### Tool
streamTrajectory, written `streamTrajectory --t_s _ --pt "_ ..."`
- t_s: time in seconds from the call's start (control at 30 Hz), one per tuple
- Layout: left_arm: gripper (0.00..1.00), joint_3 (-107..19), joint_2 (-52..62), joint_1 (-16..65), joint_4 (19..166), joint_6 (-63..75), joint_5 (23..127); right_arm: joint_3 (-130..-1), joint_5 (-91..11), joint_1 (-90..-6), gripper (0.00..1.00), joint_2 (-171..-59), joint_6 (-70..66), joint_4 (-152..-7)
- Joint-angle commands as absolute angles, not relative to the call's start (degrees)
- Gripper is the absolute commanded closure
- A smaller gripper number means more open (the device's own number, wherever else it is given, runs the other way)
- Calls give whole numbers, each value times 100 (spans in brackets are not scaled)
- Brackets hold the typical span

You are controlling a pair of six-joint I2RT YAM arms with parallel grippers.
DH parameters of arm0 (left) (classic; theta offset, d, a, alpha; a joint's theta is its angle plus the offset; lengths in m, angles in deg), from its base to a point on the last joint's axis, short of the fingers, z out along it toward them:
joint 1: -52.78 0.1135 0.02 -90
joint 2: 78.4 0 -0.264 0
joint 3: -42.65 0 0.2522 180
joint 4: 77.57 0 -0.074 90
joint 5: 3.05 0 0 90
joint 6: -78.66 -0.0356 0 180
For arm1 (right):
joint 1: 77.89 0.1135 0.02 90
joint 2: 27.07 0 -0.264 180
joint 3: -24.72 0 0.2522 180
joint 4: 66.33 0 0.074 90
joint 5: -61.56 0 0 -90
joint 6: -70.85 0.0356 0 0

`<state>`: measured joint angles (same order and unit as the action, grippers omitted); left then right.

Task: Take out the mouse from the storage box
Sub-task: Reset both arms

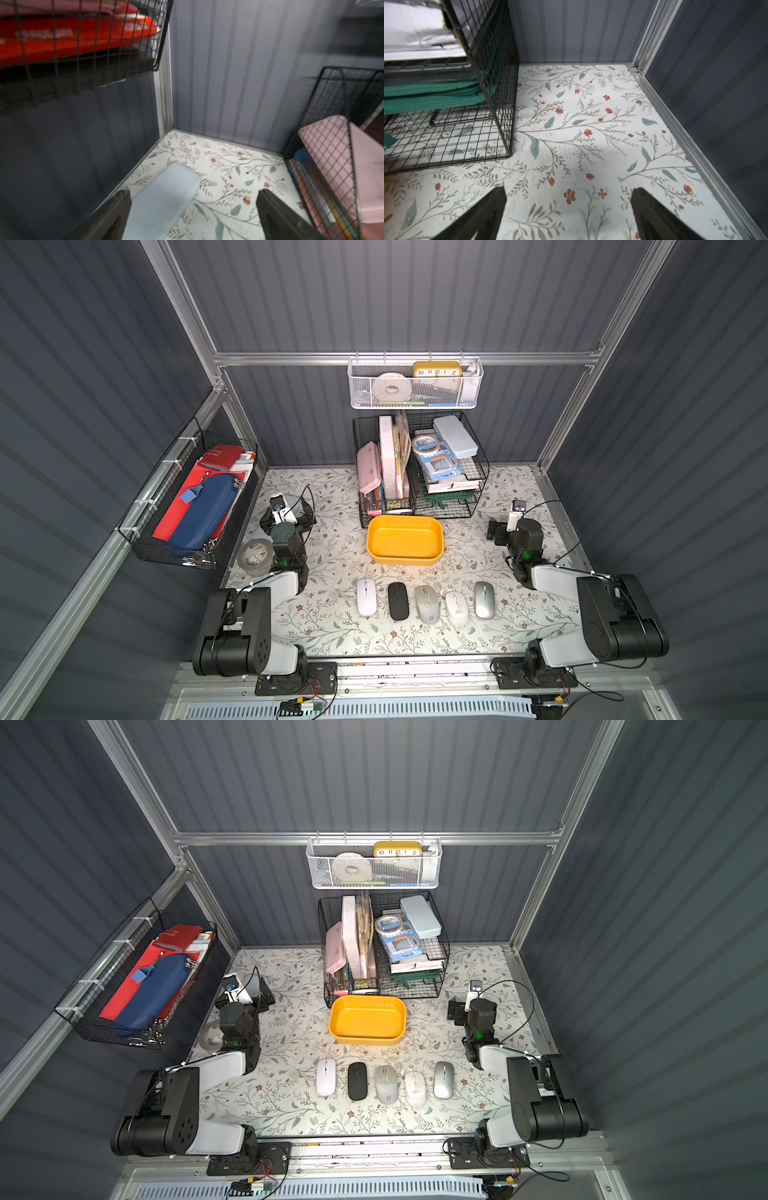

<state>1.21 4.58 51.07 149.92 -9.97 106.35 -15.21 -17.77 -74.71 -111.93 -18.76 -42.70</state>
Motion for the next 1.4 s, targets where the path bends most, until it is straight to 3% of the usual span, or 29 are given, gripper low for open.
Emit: streamTrajectory --t_s 0.0,0.2,0.4,1.37 --pt "1 347 813 5138 15831 -671 10149 -1274 -1729 -7529 1 -11312 -1827 -3326" --pt "1 866 1934 5137 17989 -739 10370 -1141 -1830 -7635 1 -11529 -1740 -2921" --pt "1 259 1870 5129 16787 -801 9950 -1178 -1875 -7657 1 -11536 -1722 -3007" --pt "1 209 1925 5120 16768 -844 10033 -1198 -1912 -7683 1 -11531 -1712 -3043"
